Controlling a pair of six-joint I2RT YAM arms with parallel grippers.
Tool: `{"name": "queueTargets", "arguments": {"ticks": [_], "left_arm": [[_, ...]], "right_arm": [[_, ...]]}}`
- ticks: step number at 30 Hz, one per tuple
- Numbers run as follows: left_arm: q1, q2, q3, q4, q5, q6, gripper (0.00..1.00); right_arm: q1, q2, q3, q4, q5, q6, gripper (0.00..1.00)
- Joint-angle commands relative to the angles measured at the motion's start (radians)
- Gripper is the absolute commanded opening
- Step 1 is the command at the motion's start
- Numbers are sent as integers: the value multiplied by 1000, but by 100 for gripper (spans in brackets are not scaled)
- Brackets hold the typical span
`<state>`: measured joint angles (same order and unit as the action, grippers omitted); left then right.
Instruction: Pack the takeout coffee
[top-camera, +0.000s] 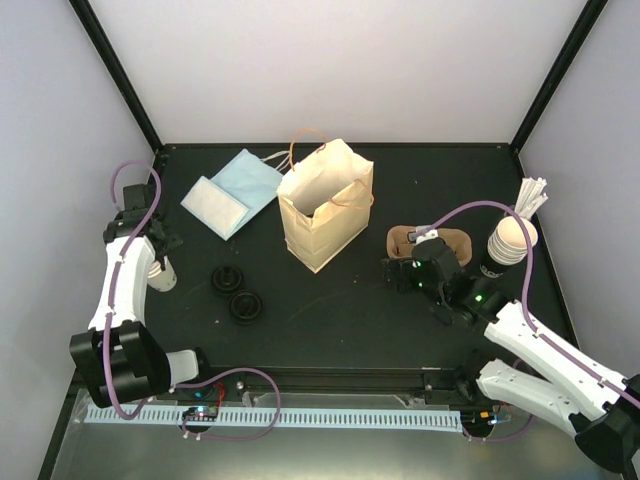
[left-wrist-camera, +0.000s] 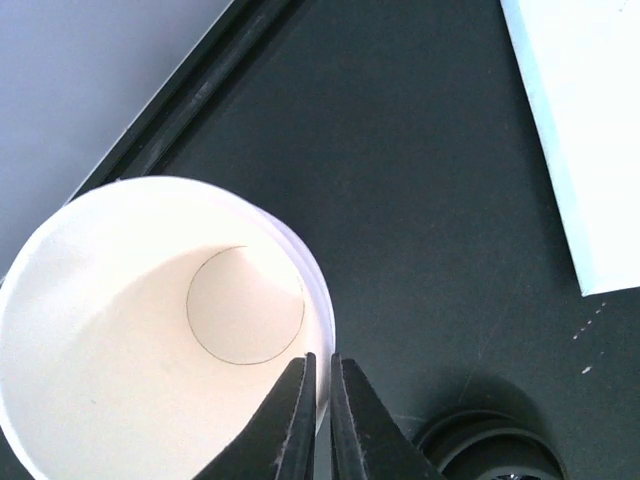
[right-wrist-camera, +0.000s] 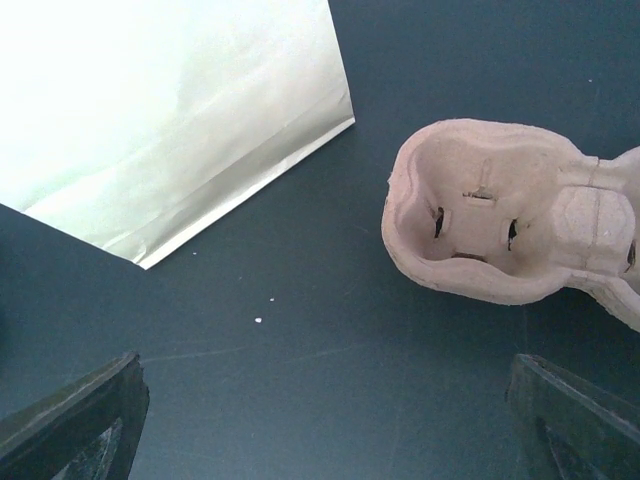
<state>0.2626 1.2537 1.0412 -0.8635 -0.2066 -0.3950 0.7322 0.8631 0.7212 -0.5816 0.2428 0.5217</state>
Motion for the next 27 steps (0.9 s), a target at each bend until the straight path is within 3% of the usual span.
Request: {"name": "queueTargets", "arguments": {"ticks": [1, 3, 16, 17, 20, 27], "left_arm": [[8, -36, 18, 8, -14, 4, 6], [8, -38, 17, 12, -14, 6, 2], [7, -49, 14, 21, -5, 13, 2], [8, -44, 16, 21, -3, 14, 8], [7, -23, 22, 19, 6, 16, 39], [28, 21, 23, 17, 24, 23, 43]], "right_arm": [[-8, 4, -6, 23, -8, -8, 100], [-9, 7, -6, 23, -11, -7, 100], [-7, 17, -5, 24, -11, -9, 100], [-7, 17, -5, 23, -12, -8, 100], [-8, 16, -5, 24, -15, -9, 100], [-7, 10, -3, 20, -17, -10, 100]]}}
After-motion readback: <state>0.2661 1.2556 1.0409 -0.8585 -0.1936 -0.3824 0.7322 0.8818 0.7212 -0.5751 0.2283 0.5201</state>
